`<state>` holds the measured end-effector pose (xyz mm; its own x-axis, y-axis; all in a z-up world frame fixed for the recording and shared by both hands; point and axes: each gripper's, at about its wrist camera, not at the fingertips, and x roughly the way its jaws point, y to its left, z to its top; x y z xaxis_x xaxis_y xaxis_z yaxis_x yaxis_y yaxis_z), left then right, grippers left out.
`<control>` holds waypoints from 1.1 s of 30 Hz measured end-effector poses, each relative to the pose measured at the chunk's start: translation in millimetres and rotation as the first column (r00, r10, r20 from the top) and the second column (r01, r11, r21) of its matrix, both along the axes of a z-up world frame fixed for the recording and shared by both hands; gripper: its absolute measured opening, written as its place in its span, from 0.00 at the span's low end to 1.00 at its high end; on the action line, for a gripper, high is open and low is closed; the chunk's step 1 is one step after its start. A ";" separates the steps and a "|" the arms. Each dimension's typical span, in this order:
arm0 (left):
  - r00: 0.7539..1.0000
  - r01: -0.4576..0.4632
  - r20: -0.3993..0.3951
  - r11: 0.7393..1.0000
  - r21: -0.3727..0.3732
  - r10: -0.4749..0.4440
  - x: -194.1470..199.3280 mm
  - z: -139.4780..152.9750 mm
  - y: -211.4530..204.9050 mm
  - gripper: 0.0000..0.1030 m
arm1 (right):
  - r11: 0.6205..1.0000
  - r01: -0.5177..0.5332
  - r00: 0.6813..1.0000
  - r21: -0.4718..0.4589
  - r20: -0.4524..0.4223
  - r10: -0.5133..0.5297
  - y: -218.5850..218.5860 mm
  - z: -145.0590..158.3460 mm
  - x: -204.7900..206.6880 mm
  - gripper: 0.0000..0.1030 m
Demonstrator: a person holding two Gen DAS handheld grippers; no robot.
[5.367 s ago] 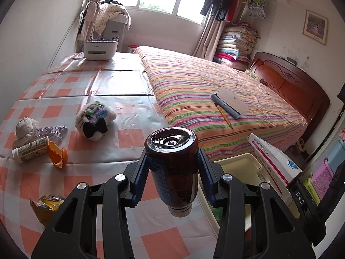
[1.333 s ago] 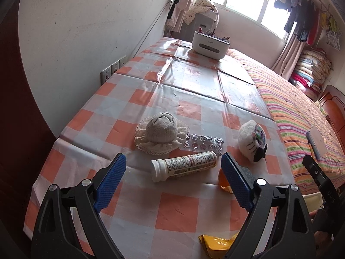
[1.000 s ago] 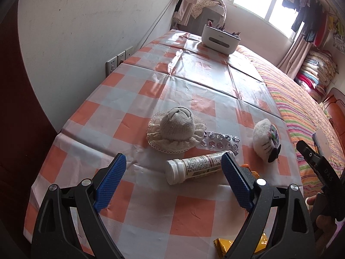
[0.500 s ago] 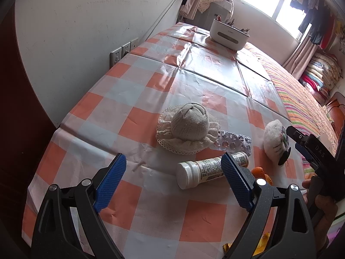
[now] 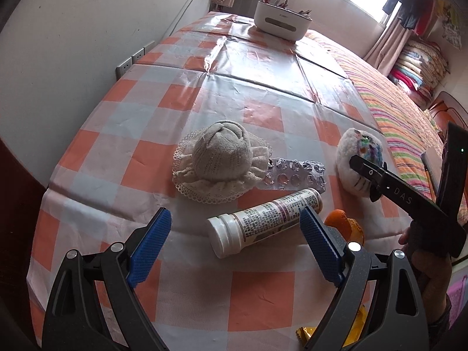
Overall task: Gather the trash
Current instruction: 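Grasp the white pill tube with the left tool while the right tool holds the plush cat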
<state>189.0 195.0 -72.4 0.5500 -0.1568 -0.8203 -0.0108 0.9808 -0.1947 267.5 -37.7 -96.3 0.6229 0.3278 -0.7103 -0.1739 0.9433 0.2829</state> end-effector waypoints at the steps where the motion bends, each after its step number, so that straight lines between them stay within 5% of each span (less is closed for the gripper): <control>1: 1.000 0.026 -0.006 1.000 0.009 -0.026 1.8 -1.3 -3.7 0.86 | 1.000 0.005 1.000 0.017 -0.006 -0.005 -2.3 -0.5 -1.0 0.44; 12: 0.980 0.186 -0.095 0.978 0.098 -0.177 14.7 -25.6 -31.7 0.86 | 0.998 0.036 0.999 0.055 0.019 -0.037 -17.1 10.3 -16.3 0.44; 20: 0.956 0.284 -0.099 0.955 0.083 -0.276 3.0 -25.4 -50.8 0.84 | 0.997 0.048 0.998 0.063 0.047 -0.051 -24.2 19.4 -23.5 0.44; 22: 0.955 0.289 -0.096 0.954 0.075 -0.281 3.0 -24.4 -53.3 0.80 | 0.997 0.048 0.998 0.065 0.048 -0.052 -24.8 19.2 -24.4 0.44; 26: 0.957 0.284 -0.088 0.956 0.072 -0.278 4.0 -22.7 -52.9 0.54 | 0.997 0.050 0.997 0.065 0.050 -0.054 -25.4 18.5 -26.0 0.44; 31: 0.957 0.282 -0.092 0.957 0.060 -0.276 7.0 -22.1 -52.7 0.54 | 0.996 0.055 0.997 0.069 0.053 -0.059 -26.8 18.2 -28.1 0.44; 33: 0.951 0.299 -0.098 0.953 0.050 -0.293 7.4 -22.2 -56.1 0.67 | 0.996 0.054 0.997 0.067 0.058 -0.058 -26.6 19.0 -29.5 0.44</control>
<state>196.5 138.9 -94.6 0.4116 -0.2478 -0.8771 0.2677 0.9527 -0.1436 238.0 -64.3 -77.3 0.6822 0.3355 -0.6497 -0.1396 0.9319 0.3347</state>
